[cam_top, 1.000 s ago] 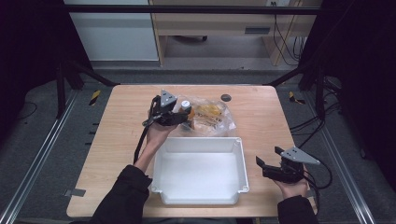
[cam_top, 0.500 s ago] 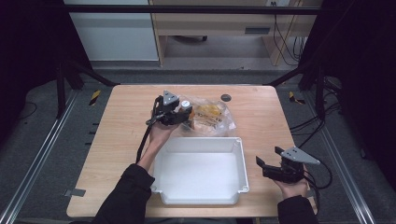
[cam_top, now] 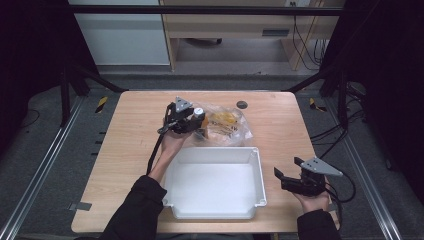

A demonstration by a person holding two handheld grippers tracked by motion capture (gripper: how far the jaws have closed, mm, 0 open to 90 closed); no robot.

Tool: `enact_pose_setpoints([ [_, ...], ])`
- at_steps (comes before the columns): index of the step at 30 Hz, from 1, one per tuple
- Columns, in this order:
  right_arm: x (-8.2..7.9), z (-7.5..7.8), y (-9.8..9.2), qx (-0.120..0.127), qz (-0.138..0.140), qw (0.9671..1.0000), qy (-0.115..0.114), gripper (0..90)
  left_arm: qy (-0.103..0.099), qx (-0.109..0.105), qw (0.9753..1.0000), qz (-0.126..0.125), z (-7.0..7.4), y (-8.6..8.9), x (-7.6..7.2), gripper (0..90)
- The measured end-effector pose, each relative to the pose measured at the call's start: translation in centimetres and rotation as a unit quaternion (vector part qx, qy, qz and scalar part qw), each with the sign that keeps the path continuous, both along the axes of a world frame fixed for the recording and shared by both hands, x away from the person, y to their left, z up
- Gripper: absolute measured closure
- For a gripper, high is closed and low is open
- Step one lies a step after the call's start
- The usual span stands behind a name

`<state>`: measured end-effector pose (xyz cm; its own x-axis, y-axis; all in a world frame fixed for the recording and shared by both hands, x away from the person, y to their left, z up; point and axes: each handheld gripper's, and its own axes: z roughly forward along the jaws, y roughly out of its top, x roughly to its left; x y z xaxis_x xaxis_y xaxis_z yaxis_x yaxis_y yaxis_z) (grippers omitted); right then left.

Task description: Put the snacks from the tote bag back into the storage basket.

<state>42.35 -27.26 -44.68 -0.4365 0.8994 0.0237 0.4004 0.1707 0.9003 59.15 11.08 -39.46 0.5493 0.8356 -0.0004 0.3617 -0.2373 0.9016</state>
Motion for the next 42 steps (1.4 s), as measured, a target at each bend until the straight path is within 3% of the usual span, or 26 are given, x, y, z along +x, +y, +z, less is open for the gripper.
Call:
enact_pose_setpoints([
  [14, 0.0, 0.0, 0.0, 0.001, 0.0, 1.0, 0.0, 15.9, -0.004, 0.003, 1.0, 0.004, -0.3, -0.6, 0.2, 51.4],
  [18, 0.0, 0.0, 0.0, 0.001, 0.0, 1.0, 0.0, 16.0, -0.006, -0.003, 0.9999, 0.009, -0.3, -0.7, 0.2, 54.4],
  [21, 0.0, 0.0, 0.0, 0.001, 0.0, 1.0, 0.0, 16.0, -0.013, 0.005, 0.9998, 0.012, -0.3, -0.9, 0.1, 57.6],
  [42, 0.0, 0.0, -0.1, 0.002, -0.001, 1.0, 0.0, 16.1, -0.014, 0.004, 0.9996, 0.025, -0.2, -1.1, 0.1, 58.6],
])
